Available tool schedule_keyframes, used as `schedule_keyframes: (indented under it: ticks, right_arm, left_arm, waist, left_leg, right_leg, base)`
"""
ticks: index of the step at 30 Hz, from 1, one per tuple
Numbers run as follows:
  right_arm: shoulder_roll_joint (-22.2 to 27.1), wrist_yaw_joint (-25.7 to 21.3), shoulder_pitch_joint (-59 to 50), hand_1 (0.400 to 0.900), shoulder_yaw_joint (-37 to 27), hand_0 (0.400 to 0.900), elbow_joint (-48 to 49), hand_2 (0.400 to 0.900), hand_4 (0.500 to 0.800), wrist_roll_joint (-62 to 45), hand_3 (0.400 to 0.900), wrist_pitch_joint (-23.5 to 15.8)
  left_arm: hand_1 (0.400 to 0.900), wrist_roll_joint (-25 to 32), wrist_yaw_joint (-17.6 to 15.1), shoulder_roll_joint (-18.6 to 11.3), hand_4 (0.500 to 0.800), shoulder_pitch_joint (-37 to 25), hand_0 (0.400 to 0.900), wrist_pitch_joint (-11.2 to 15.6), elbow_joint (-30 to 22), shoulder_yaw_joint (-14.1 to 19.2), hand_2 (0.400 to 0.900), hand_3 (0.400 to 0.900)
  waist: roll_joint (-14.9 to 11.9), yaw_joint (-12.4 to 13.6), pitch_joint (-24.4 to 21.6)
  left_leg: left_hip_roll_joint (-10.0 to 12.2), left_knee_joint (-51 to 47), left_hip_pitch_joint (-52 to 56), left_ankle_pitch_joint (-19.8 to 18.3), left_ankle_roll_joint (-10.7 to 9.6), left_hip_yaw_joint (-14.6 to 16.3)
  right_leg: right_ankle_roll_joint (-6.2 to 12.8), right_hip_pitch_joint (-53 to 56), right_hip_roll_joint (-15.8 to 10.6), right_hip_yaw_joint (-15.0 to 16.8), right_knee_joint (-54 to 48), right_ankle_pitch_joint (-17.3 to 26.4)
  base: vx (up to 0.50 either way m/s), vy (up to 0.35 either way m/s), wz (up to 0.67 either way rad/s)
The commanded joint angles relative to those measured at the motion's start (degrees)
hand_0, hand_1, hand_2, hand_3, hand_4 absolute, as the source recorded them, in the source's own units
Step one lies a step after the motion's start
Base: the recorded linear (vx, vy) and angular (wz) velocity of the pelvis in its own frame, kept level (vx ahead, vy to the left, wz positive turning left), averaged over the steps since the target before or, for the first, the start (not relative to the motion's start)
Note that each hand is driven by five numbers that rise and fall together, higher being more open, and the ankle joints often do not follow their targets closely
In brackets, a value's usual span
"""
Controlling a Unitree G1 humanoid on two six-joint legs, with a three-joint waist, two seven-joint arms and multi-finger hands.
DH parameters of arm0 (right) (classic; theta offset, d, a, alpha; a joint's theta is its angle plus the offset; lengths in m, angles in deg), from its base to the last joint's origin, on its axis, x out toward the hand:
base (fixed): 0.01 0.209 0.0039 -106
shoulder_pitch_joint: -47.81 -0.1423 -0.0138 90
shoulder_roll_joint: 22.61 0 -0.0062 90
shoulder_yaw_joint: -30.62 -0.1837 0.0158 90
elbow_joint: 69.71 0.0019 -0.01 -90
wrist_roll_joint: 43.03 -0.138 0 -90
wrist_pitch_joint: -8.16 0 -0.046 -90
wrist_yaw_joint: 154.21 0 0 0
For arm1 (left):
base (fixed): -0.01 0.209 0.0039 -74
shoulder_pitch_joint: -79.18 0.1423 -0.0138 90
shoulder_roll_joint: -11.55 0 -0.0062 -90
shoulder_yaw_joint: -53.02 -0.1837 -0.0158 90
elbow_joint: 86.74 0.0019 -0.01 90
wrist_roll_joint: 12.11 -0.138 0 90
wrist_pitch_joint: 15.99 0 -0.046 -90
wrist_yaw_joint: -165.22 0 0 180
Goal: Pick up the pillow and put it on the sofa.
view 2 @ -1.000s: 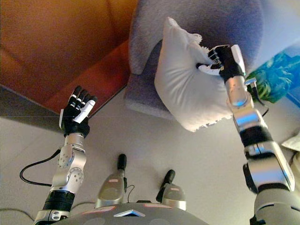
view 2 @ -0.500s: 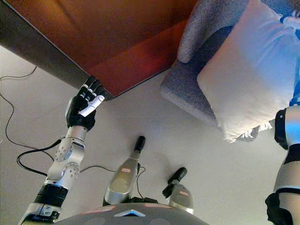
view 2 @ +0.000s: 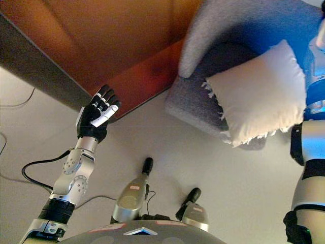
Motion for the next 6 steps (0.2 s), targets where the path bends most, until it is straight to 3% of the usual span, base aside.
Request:
schedule_keyframes:
  ticks: [1, 4, 6]
  right_arm:
    - [-0.9, -2.4, 6.9, 0.9, -3.2, 0.9, 15.1, 0.9, 0.8, 0.1, 0.9, -7.8]
    - [-4.5, -0.9, 18.0, 0.9, -8.3, 0.9, 26.6, 0.9, 0.8, 2.1, 0.9, -8.4]
    - [-9.5, 1.2, 28.0, 0.9, -12.0, 0.9, 34.2, 0.9, 0.8, 3.1, 0.9, -8.6]
  left_arm:
    - [0.9, -3.9, -0.1, 1.2, 0.8, -0.5, 0.9, 3.5, -5.8, 1.9, 0.9, 0.9]
    - [0.9, -5.5, -0.3, 1.7, 0.8, 0.0, 0.9, 3.3, -4.8, 3.3, 0.9, 0.9]
    - [0.9, -6.9, -0.6, 2.2, 0.8, 0.4, 0.9, 2.9, -4.5, 4.4, 0.9, 0.9]
  waist:
    - [-1.9, -2.4, -7.9]
    - [-1.5, -4.8, -8.5]
    - [-1.0, -6.3, -8.9]
  left_leg:
    - [3.5, 5.5, 5.5, -10.1, -2.3, 1.3]
    - [3.8, 5.1, 7.1, -10.6, -2.1, 3.0]
    - [4.0, 5.0, 8.3, -11.0, -1.9, 4.4]
  right_leg:
    - [2.89, -0.4, -3.5, 2.2, 0.4, 5.2]
    - [2.9, -0.7, -3.5, 4.2, 0.6, 5.4]
    - [2.8, -1.0, -3.5, 5.5, 0.8, 5.2]
  base:
    - [0.02, 0.072, -0.49]
    - [0.01, 0.062, -0.44]
    - [0.0, 0.055, -0.36]
